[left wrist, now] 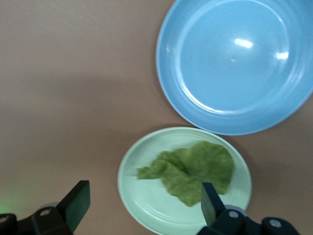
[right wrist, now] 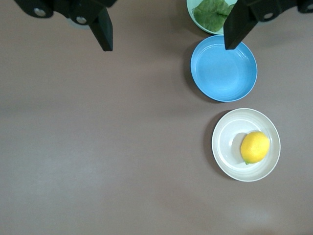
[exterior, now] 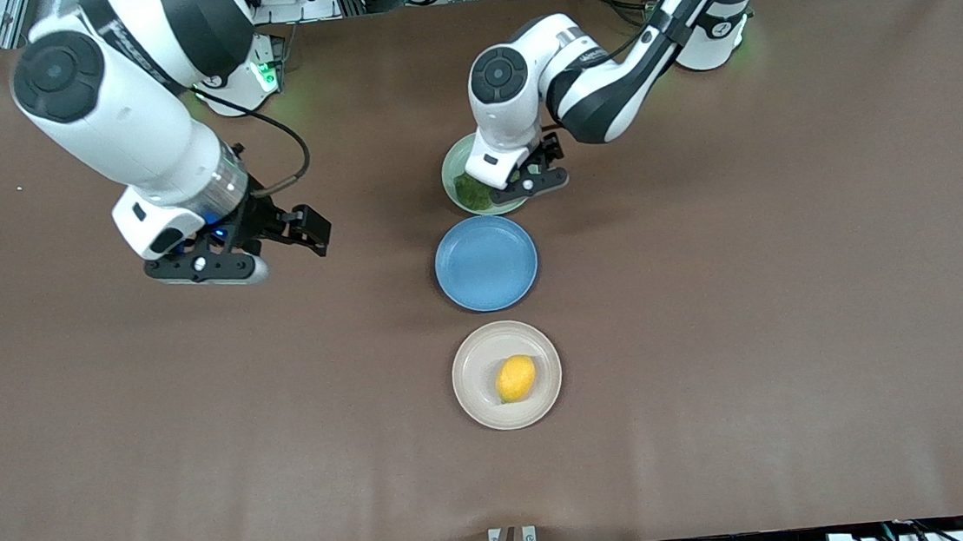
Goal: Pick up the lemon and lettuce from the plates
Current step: 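Lower the left gripper over the lettuce while the right gripper advances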
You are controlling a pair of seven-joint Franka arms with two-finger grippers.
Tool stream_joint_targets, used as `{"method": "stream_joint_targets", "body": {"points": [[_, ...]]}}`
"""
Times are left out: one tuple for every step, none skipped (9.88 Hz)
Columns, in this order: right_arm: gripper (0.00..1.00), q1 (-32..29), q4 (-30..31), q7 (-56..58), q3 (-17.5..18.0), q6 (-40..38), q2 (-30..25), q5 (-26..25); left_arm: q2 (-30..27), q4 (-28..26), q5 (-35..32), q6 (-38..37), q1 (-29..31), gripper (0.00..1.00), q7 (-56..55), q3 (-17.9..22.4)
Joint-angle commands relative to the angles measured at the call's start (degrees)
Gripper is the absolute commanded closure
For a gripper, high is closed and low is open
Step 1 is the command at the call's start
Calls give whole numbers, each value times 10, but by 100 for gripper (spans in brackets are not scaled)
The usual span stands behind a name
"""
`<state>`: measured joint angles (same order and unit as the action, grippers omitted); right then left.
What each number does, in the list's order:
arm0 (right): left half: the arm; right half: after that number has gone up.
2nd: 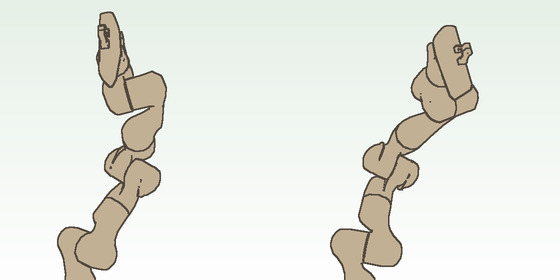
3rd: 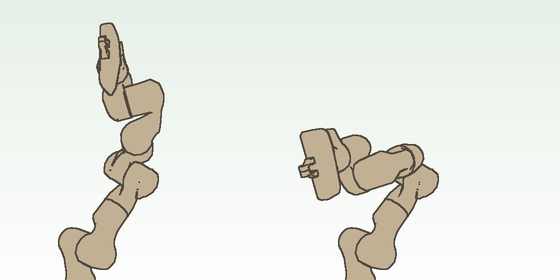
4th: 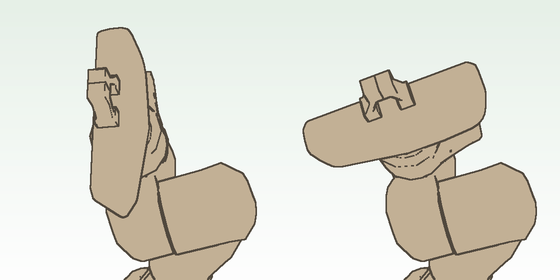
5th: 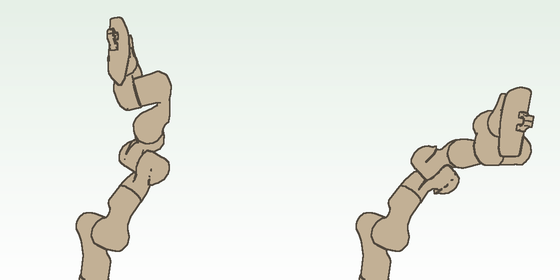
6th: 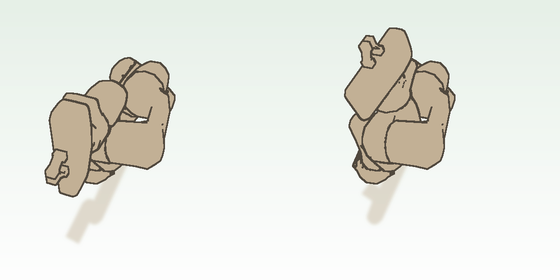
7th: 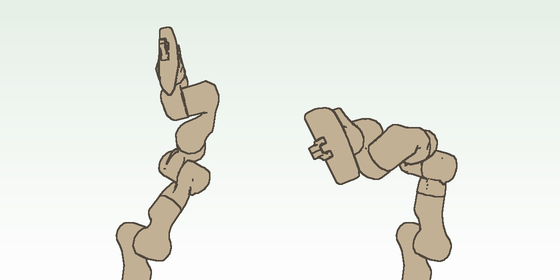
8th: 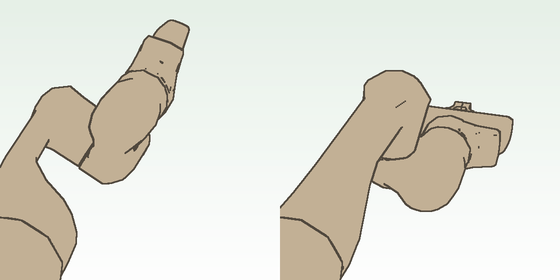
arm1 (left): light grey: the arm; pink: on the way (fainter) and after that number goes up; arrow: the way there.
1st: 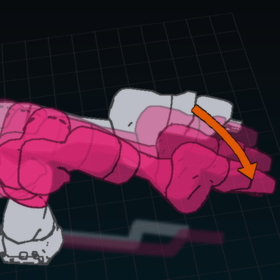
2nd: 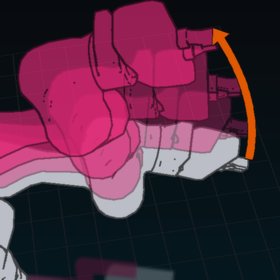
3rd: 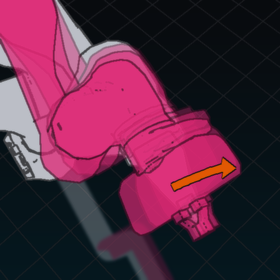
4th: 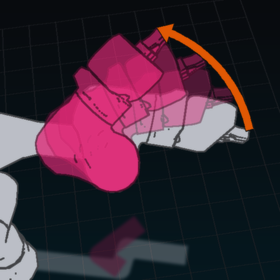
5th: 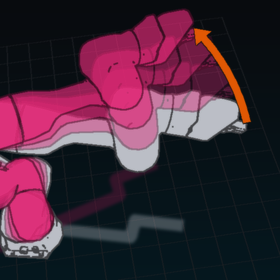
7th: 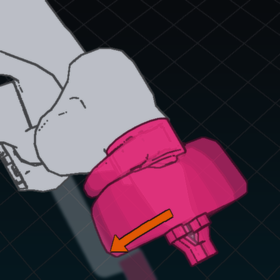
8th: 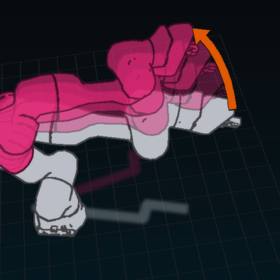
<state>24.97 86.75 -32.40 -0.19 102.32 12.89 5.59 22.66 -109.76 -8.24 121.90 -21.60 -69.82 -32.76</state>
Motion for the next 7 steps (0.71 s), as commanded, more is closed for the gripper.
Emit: {"method": "stream_joint_targets", "body": {"points": [[0, 13, -4, -28, -2, 3, 13, -6, -3, -82, 16, 130, -4, 0, -43, -12], [0, 15, -4, -28, -2, 4, 18, -6, 9, -106, 16, 195, -18, 0, -61, -11], [0, 19, -5, -29, -2, 11, 25, -7, 31, -103, 9, 209, -22, 0, -72, -10], [0, 21, -5, -34, -2, 23, 31, -7, 46, -99, 7, 216, -27, 0, -73, -7], [0, 21, -7, -45, -2, 31, 41, -7, 53, -98, -7, 218, -31, 0, -73, -6], [0, 23, -7, -55, -2, 55, 49, -6, 62, -97, -33, 218, -31, 0, -93, -6], [0, 33, -11, -79, -2, 67, 63, -7, 68, -96, -58, 218, -35, 0, -114, -6]]}}
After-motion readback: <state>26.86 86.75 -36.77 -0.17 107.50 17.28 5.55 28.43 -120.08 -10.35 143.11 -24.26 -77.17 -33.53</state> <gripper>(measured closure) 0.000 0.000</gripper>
